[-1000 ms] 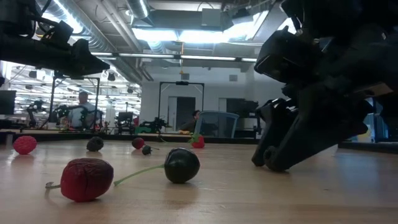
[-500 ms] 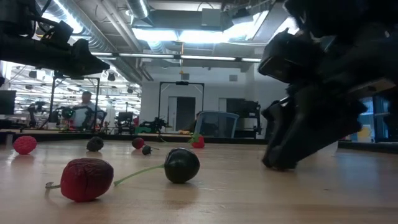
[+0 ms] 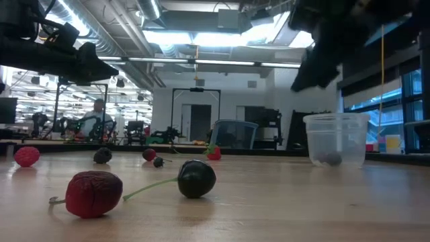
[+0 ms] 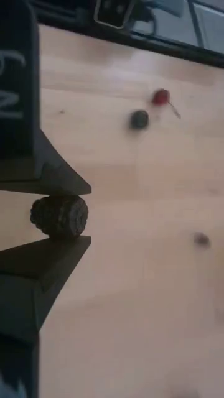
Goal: Pick and placing Produce into tupperware
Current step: Put the blackberry into the transparent bucket, then put the red strawberry into the transparent bucket
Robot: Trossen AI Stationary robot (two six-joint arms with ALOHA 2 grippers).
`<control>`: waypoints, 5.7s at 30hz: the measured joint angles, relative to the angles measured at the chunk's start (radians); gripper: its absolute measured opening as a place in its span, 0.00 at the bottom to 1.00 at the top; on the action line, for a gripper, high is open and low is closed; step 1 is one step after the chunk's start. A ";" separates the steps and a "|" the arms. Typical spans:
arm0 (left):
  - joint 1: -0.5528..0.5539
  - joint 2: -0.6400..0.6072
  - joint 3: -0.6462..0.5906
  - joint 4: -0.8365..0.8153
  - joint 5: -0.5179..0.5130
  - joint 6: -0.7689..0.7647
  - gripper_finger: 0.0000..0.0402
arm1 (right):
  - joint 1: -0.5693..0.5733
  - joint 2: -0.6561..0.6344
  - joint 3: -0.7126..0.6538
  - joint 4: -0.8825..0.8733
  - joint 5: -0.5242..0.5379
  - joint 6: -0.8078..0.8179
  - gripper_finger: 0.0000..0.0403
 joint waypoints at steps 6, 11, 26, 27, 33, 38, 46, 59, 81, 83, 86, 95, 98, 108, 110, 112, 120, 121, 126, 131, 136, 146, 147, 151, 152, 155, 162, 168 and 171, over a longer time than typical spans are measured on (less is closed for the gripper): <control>0.000 0.000 0.000 0.000 0.000 0.000 0.53 | -0.140 -0.116 0.175 -0.538 0.058 0.053 0.25; 0.000 0.000 0.000 0.000 0.000 0.000 0.53 | -0.252 -0.099 0.274 -0.738 0.046 0.045 0.25; 0.000 0.000 0.000 0.000 0.000 0.001 0.53 | -0.377 0.086 0.236 -0.796 -0.057 -0.060 0.25; 0.000 0.000 0.000 0.000 0.000 0.001 0.53 | -0.377 0.099 0.236 -0.792 -0.057 -0.060 0.25; 0.000 0.000 0.000 0.000 0.000 0.002 0.53 | -0.372 0.166 0.236 -0.757 -0.057 -0.060 0.24; 0.000 0.000 0.000 -0.001 0.000 0.003 0.53 | -0.372 0.227 0.236 -0.739 -0.057 -0.061 0.24; 0.000 0.000 0.000 -0.001 0.000 0.002 0.53 | -0.372 0.278 0.236 -0.719 -0.057 -0.082 0.24; 0.000 0.000 0.000 -0.001 0.000 0.002 0.53 | -0.372 0.302 0.236 -0.717 -0.057 -0.081 0.39; 0.000 0.000 0.000 -0.001 -0.001 0.002 0.53 | -0.372 0.193 0.480 -0.671 0.123 -0.180 0.44; 0.000 0.000 0.000 -0.001 -0.001 0.002 0.53 | -0.371 0.195 0.482 -0.516 0.123 -0.284 0.44; 0.000 0.000 0.000 -0.001 -0.001 0.002 0.53 | -0.368 0.224 0.482 -0.297 0.123 -0.444 0.44; 0.000 0.000 0.000 -0.001 -0.002 0.002 0.53 | -0.370 0.406 0.482 -0.074 0.123 -0.634 0.44; 0.000 0.000 0.000 -0.001 -0.002 0.018 0.53 | -0.370 0.495 0.482 -0.024 0.123 -0.639 0.44; 0.000 0.000 0.000 -0.001 -0.001 0.045 0.53 | -0.370 0.670 0.482 0.078 0.258 -0.724 0.44; 0.000 0.000 0.000 -0.001 -0.001 0.053 0.53 | -0.370 0.673 0.482 0.075 0.268 -0.740 0.44; 0.000 0.000 0.000 -0.001 -0.001 0.053 0.53 | -0.370 0.675 0.482 0.091 0.268 -0.743 0.44; 0.000 0.000 0.000 -0.001 -0.001 0.053 0.53 | -0.369 0.675 0.482 0.080 0.230 -0.759 0.44; 0.000 0.000 0.000 -0.001 -0.001 0.053 0.53 | -0.369 0.675 0.482 0.081 0.223 -0.760 0.44; 0.000 0.000 0.000 -0.001 -0.001 0.053 0.53 | -0.369 0.675 0.482 0.081 0.214 -0.765 0.44; 0.000 0.000 0.000 -0.001 -0.001 0.053 0.53 | -0.369 0.675 0.482 0.086 0.147 -0.765 0.41; 0.000 0.000 0.000 -0.001 -0.001 0.053 0.53 | -0.368 0.675 0.482 0.089 0.132 -0.763 0.35; 0.000 0.000 0.000 -0.001 -0.001 0.053 0.53 | -0.370 0.675 0.482 0.104 0.132 -0.765 0.29; 0.000 0.000 0.000 -0.001 -0.001 0.053 0.53 | -0.370 0.676 0.482 0.104 0.132 -0.765 0.29; 0.000 0.000 0.000 -0.001 -0.001 0.053 0.53 | -0.372 0.676 0.482 0.104 0.132 -0.765 0.29; 0.000 0.000 0.000 -0.001 -0.001 0.053 0.53 | -0.373 0.676 0.482 0.104 0.132 -0.765 0.29; 0.000 0.000 0.000 -0.001 -0.001 0.053 0.53 | -0.375 0.685 0.482 0.109 0.133 -0.765 0.29; 0.000 0.000 0.000 -0.001 -0.001 0.053 0.53 | -0.377 0.739 0.482 0.134 0.176 -0.808 0.29; 0.000 0.000 0.000 -0.001 -0.003 0.054 0.53 | -0.377 0.745 0.481 0.149 0.219 -0.814 0.29; 0.000 0.000 0.000 0.000 -0.007 0.055 0.53 | -0.377 0.745 0.481 0.150 0.220 -0.814 0.29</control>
